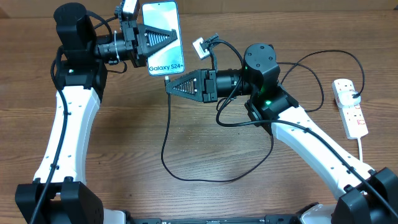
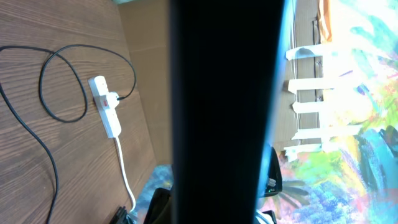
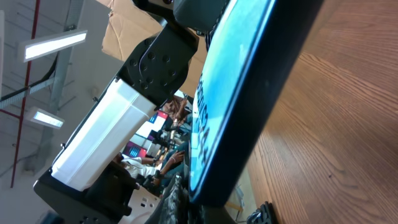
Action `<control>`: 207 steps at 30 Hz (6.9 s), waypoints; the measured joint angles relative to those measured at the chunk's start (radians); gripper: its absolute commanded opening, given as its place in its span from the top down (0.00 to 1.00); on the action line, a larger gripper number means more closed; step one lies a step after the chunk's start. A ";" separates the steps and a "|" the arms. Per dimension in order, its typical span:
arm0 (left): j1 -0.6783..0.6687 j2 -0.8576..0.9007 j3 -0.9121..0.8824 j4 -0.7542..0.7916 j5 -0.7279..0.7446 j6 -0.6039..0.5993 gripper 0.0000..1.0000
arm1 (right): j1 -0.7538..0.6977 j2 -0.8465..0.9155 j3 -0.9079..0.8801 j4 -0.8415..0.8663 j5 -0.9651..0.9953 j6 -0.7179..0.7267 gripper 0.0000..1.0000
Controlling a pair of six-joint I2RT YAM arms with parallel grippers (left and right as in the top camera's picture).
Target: Plug charger to phone and switch on socket
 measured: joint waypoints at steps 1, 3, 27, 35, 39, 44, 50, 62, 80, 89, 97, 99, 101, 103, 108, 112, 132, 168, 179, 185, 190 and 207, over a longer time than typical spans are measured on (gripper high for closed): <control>0.000 0.000 0.000 0.000 0.002 0.000 0.96 | 0.000 0.000 0.000 0.000 0.002 0.002 0.96; 0.000 0.000 0.000 0.000 0.004 0.000 0.96 | 0.000 0.000 0.000 0.000 0.006 0.005 0.96; 0.000 0.000 0.000 0.000 0.018 0.001 0.96 | 0.000 0.000 0.000 -0.009 0.016 0.011 0.96; 0.000 0.000 0.000 0.000 0.022 0.003 0.96 | 0.000 0.000 0.000 -0.028 0.021 0.011 0.96; 0.000 0.000 0.000 0.000 0.024 0.003 0.96 | -0.001 0.000 0.000 -0.028 0.024 0.012 0.96; 0.000 0.000 0.000 0.000 0.025 0.003 0.96 | -0.003 0.000 0.000 -0.028 0.016 0.015 0.96; 0.000 0.000 0.000 0.000 0.025 0.003 0.96 | -0.003 0.000 0.000 -0.028 -0.010 0.016 0.96; 0.000 0.000 0.000 0.000 0.025 0.005 0.96 | -0.003 0.000 0.000 -0.027 -0.029 0.015 0.96; 0.000 0.000 0.000 0.000 0.026 0.007 0.96 | -0.003 0.000 0.000 0.000 -0.016 0.019 0.96; 0.000 0.000 0.000 0.000 0.025 0.007 0.96 | -0.005 0.000 0.000 -0.018 0.002 0.023 0.96; 0.000 0.000 0.000 0.000 0.025 0.007 0.96 | -0.005 0.000 0.000 -0.021 0.008 0.038 0.96; 0.000 0.000 0.000 0.000 0.025 0.007 0.96 | -0.005 0.000 0.000 -0.021 0.008 0.040 0.96; 0.000 0.000 0.000 0.000 0.025 0.007 0.96 | -0.005 0.000 0.000 -0.021 0.006 0.041 0.96; 0.000 0.000 0.000 0.000 0.025 0.008 0.96 | -0.005 0.000 0.000 -0.021 0.006 0.040 0.96; 0.000 0.000 0.000 0.000 0.025 0.011 0.96 | -0.005 0.000 0.000 -0.020 0.004 0.041 0.96; 0.000 0.000 0.000 -0.001 0.025 0.013 0.96 | -0.005 0.000 0.000 -0.020 -0.003 0.041 0.96; 0.000 0.000 0.000 -0.001 0.026 0.029 0.96 | -0.005 0.000 0.000 -0.007 -0.003 0.063 0.96; -0.015 0.000 0.000 -0.001 0.026 0.030 0.96 | -0.005 0.000 0.000 -0.021 -0.005 0.068 0.96; -0.015 0.000 0.000 -0.016 0.040 0.046 0.96 | -0.023 0.000 0.000 -0.027 -0.036 0.081 0.96; -0.015 0.000 0.000 -0.114 0.026 0.087 0.96 | -0.042 0.000 0.000 -0.038 -0.085 0.085 0.96; -0.015 0.000 0.000 -0.136 0.002 0.114 0.96 | -0.079 -0.016 0.000 -0.128 -0.107 0.066 0.96; -0.046 0.000 0.000 -0.253 -0.065 0.174 0.96 | -0.006 -0.058 0.000 -0.352 -0.054 -0.162 0.96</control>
